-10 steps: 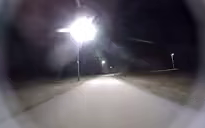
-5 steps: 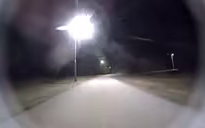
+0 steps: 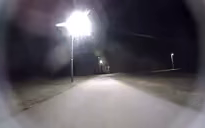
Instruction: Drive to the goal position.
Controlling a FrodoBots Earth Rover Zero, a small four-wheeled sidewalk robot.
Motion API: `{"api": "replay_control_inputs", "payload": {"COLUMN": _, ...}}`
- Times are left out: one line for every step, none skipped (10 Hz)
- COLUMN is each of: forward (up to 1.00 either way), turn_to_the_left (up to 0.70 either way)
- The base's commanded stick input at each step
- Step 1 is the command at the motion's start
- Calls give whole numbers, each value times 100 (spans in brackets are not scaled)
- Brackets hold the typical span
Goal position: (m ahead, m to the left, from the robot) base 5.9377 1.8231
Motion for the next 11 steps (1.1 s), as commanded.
{"api": "replay_control_inputs", "payload": {"forward": 100, "turn_to_the_left": 0}}
{"api": "replay_control_inputs", "payload": {"forward": 100, "turn_to_the_left": 0}}
{"api": "replay_control_inputs", "payload": {"forward": 100, "turn_to_the_left": 0}}
{"api": "replay_control_inputs", "payload": {"forward": 100, "turn_to_the_left": 0}}
{"api": "replay_control_inputs", "payload": {"forward": 100, "turn_to_the_left": 0}}
{"api": "replay_control_inputs", "payload": {"forward": 100, "turn_to_the_left": 0}}
{"api": "replay_control_inputs", "payload": {"forward": 100, "turn_to_the_left": 0}}
{"api": "replay_control_inputs", "payload": {"forward": 100, "turn_to_the_left": 0}}
{"api": "replay_control_inputs", "payload": {"forward": 100, "turn_to_the_left": 0}}
{"api": "replay_control_inputs", "payload": {"forward": 100, "turn_to_the_left": 0}}
{"api": "replay_control_inputs", "payload": {"forward": 100, "turn_to_the_left": 0}}
